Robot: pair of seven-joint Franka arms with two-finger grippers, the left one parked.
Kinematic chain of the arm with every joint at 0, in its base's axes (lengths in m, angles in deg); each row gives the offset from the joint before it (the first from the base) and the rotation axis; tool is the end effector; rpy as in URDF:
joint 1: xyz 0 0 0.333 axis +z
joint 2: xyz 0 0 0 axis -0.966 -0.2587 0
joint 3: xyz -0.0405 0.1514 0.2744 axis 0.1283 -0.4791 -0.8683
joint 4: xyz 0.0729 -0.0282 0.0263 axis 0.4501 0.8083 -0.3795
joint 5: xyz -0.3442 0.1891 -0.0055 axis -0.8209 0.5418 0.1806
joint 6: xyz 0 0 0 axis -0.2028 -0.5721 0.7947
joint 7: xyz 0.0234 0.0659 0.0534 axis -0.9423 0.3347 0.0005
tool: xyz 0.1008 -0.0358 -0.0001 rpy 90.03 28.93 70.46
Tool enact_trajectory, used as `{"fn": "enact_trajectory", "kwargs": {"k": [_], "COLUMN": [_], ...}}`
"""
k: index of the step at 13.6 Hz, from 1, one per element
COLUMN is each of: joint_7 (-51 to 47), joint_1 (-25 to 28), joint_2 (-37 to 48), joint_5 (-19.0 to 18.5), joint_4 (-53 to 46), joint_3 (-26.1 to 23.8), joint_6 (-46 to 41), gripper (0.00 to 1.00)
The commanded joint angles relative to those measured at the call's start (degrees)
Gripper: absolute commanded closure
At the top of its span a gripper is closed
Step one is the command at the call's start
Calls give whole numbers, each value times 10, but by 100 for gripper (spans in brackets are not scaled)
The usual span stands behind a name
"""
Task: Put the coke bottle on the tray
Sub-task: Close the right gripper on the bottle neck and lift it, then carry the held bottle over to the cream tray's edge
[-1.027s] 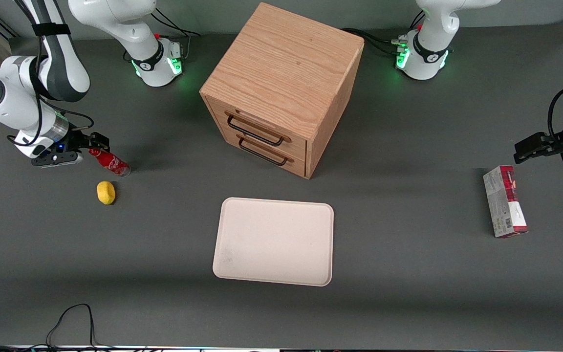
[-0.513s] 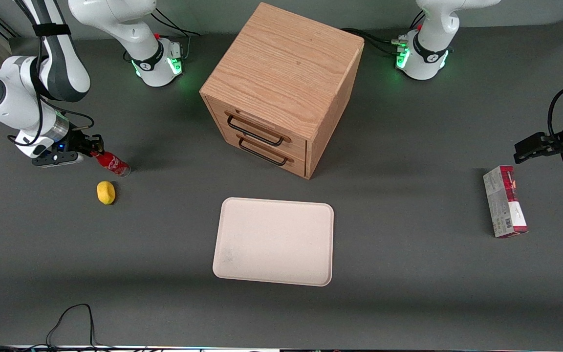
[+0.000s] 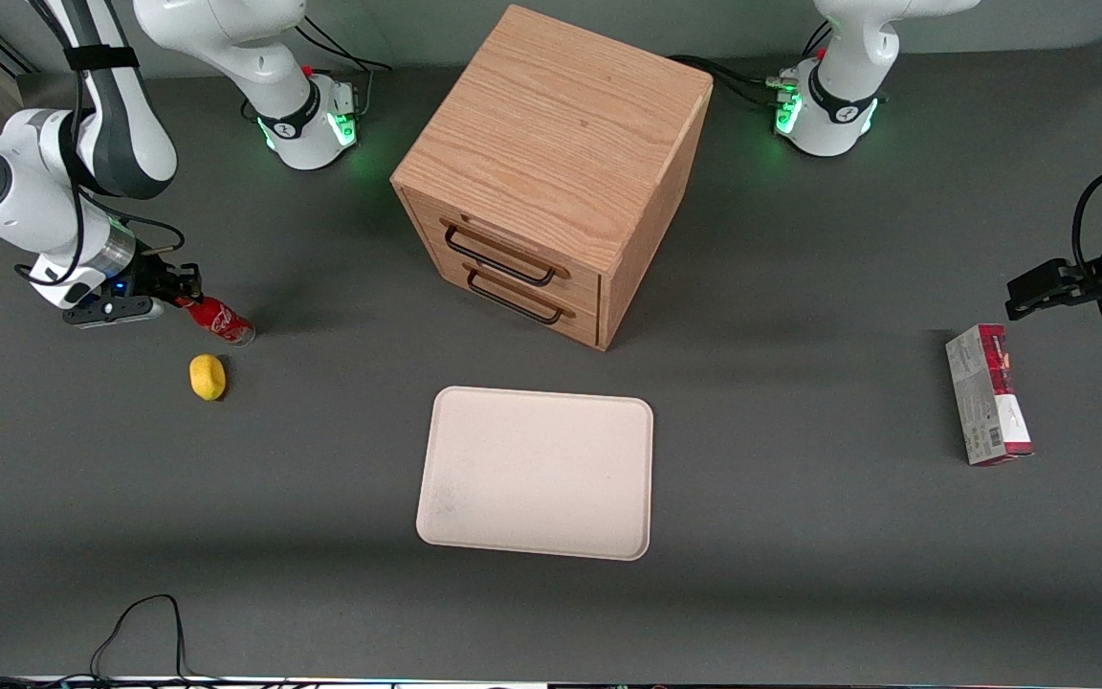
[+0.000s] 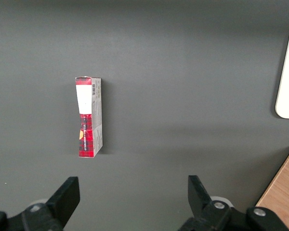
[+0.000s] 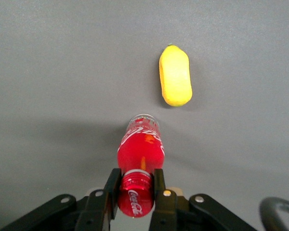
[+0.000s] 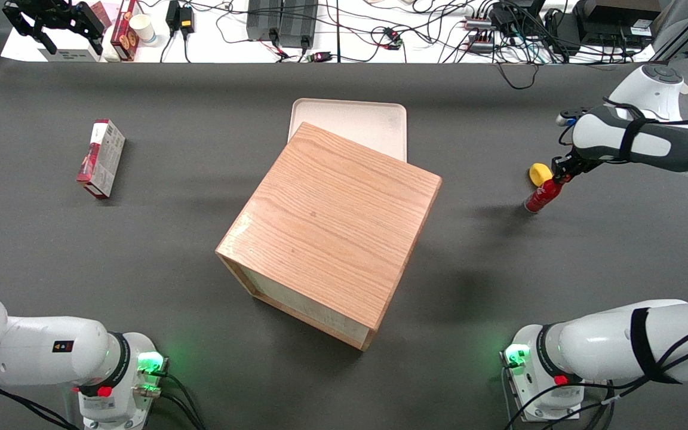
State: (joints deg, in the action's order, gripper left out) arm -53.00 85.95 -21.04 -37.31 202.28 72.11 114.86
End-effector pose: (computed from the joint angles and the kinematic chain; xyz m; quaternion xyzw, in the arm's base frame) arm 0.4374 -0.0870 0.3282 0.9978 0.0577 -0.0313 0.0034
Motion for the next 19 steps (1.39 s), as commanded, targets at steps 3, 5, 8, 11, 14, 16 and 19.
{"fn": "enact_trajectory", "kwargs": {"k": [3,5,8,11,14,16,19], "joint_7": [-30,-31,-44,-47,-50,-87,-187], "joint_1": [21,28,39,39,37,37,36], "joint_2": [12,-16,-102,-198,-248,-261,-352], "joint_5": [-3,2,26,68,79,85,88], "joint_4": [-125,-240,-457,-661,-755,-765,-860], "joint_3": [-3,-9,-12,-11,-12,-18,-84], "joint_6": [-153,-262,-433,-564,-622,-624,-625], "gripper": [100,100,100,100,100,100,100]}}
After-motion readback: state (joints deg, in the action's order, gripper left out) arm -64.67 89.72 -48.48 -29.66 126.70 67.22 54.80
